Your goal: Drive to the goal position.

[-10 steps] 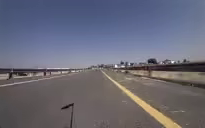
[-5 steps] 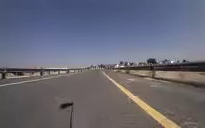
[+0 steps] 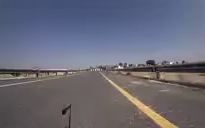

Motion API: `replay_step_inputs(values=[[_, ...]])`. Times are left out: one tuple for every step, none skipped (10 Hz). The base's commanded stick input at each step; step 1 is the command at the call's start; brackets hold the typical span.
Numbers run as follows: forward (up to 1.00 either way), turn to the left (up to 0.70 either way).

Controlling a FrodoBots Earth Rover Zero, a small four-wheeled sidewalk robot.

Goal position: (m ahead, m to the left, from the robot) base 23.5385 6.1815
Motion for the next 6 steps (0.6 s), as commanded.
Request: replay_step_inputs(values=[[1.0,0.0],[1.0,0.0],[1.0,0.0],[1.0,0.01],[1.0,0.02],[1.0,0.02]])
